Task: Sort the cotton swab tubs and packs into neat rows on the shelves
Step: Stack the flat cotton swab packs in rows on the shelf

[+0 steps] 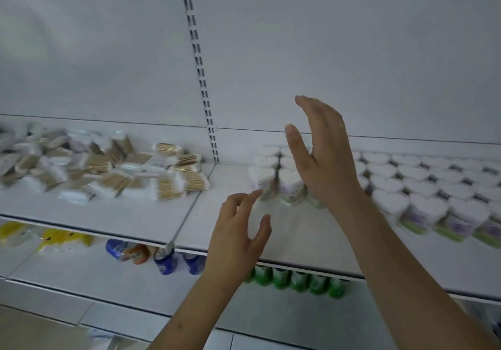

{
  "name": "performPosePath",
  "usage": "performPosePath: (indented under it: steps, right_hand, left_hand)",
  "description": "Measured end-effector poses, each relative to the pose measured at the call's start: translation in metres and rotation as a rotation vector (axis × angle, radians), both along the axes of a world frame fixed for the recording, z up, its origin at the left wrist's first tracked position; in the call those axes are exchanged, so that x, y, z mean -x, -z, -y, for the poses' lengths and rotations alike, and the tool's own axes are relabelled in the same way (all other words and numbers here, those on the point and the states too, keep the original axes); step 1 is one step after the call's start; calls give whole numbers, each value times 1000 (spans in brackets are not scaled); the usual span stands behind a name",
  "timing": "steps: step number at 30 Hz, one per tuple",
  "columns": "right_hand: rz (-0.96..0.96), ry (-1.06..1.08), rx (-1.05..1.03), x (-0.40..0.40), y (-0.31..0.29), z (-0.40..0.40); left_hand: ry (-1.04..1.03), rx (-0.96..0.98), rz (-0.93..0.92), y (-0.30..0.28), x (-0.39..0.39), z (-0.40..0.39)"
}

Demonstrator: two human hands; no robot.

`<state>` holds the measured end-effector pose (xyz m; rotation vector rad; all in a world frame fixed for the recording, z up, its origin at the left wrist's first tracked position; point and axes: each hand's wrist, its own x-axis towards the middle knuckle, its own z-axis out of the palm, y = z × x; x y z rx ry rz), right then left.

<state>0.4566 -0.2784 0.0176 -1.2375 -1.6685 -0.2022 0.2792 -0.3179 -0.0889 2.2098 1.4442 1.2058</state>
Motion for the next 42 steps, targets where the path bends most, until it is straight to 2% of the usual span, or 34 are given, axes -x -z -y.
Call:
performPosePath:
  steps: [16, 22, 29, 36, 42]
  right_hand:
    - [108, -223, 0, 275, -24, -76]
    - [119, -378, -2, 356, -29, -107]
    - [104, -570, -55, 442, -32, -164]
    - [59, -685, -6, 507, -26, -209]
    - [57, -675, 55, 528, -9, -233]
  left_hand:
    - [-168, 12, 59, -9, 222, -46]
    - [-309, 10, 100, -7, 282, -53]
    - [-501, 20, 107, -5, 351, -75]
    - [-655, 90, 84, 2, 411, -97]
    - [-623, 127, 104, 13, 435, -119]
